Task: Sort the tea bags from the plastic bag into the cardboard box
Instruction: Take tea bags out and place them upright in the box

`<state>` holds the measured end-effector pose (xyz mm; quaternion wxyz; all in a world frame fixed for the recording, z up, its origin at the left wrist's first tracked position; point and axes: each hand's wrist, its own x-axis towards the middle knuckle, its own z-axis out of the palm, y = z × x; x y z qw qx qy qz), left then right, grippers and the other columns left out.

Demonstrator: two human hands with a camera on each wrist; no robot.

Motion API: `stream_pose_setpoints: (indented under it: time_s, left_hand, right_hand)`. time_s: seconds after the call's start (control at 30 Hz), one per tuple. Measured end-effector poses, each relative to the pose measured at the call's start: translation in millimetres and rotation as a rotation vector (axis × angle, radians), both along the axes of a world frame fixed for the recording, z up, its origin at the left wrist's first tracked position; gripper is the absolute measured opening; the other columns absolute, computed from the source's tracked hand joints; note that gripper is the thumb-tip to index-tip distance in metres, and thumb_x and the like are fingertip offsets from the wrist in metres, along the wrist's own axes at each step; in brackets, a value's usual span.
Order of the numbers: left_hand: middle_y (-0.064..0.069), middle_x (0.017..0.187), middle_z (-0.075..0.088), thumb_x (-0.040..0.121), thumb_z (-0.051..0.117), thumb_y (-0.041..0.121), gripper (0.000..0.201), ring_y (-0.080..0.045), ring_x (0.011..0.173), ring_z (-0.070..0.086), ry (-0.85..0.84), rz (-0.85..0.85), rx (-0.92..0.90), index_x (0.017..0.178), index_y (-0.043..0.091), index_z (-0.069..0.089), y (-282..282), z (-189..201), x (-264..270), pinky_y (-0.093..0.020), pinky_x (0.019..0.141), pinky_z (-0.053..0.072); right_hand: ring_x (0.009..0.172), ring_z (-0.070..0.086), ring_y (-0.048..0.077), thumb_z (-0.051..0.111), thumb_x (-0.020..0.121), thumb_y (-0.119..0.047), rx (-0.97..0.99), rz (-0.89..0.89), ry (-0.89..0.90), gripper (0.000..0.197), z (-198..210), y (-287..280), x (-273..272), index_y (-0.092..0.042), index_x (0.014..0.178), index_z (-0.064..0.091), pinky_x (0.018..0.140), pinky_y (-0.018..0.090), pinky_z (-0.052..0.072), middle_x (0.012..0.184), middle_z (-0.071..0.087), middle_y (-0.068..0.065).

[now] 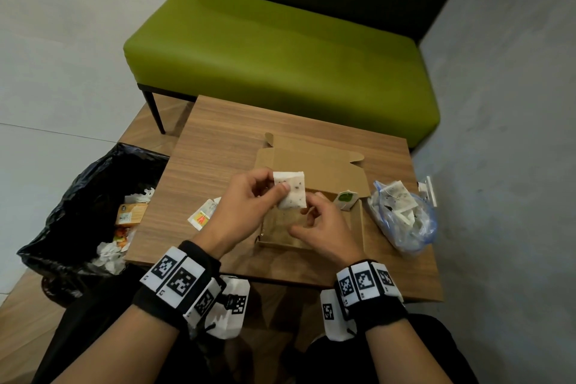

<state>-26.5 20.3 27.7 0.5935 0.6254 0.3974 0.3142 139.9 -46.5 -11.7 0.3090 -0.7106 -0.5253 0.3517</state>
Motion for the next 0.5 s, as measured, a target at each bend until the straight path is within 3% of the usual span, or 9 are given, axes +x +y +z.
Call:
stream_pose_setpoints:
  time_s: [0.1, 0.2, 0.37, 0.43, 0.5]
  left_hand:
    - [-0.001, 0.089, 0.074, 0.094, 0.061, 0.016, 0.014, -0.012, 0.080, 0.068, -0.072, -0.041, -0.013, 0.103, 0.011, 0.070, 1, 16, -4, -0.023, 0.069, 0.055]
    - [0.006, 0.080, 0.072, 0.094, 0.060, 0.011, 0.012, 0.001, 0.070, 0.063, -0.131, -0.061, -0.007, 0.100, 0.008, 0.069, 2, 29, -4, -0.012, 0.061, 0.047]
    - [0.014, 0.065, 0.068, 0.096, 0.057, 0.005, 0.011, 0.004, 0.060, 0.061, -0.197, -0.032, 0.014, 0.095, 0.009, 0.067, 3, 38, -1, -0.009, 0.057, 0.044]
    - [0.011, 0.071, 0.070, 0.095, 0.059, 0.009, 0.010, 0.002, 0.066, 0.063, -0.187, -0.004, 0.038, 0.098, 0.010, 0.068, 4, 37, -1, -0.011, 0.060, 0.046]
    - [0.007, 0.082, 0.071, 0.094, 0.062, 0.017, 0.009, -0.005, 0.077, 0.065, -0.130, 0.049, 0.106, 0.098, 0.020, 0.070, 8, 29, -2, -0.019, 0.065, 0.050]
  right_hand:
    - [0.071, 0.048, 0.011, 0.075, 0.068, -0.054, 0.017, 0.026, -0.034, 0.031, -1, 2, -9, -0.054, 0.093, 0.057, 0.066, 0.041, 0.050, 0.091, 0.053, -0.004]
    - [0.067, 0.052, 0.011, 0.063, 0.068, -0.066, 0.077, 0.049, -0.042, 0.035, -5, 3, -16, -0.043, 0.095, 0.061, 0.065, 0.044, 0.052, 0.086, 0.057, -0.008]
    - [0.066, 0.056, 0.018, 0.062, 0.083, -0.046, 0.190, 0.030, 0.008, 0.024, -7, -1, -23, -0.028, 0.093, 0.073, 0.062, 0.047, 0.051, 0.076, 0.056, -0.015]
    - [0.071, 0.058, 0.018, 0.066, 0.089, -0.031, 0.186, 0.041, 0.042, 0.015, -6, -2, -24, -0.021, 0.094, 0.075, 0.067, 0.045, 0.052, 0.080, 0.058, -0.016]
    - [0.081, 0.057, 0.014, 0.065, 0.094, -0.022, 0.133, 0.101, 0.073, 0.012, -4, -3, -24, -0.015, 0.094, 0.074, 0.075, 0.037, 0.051, 0.087, 0.057, -0.013]
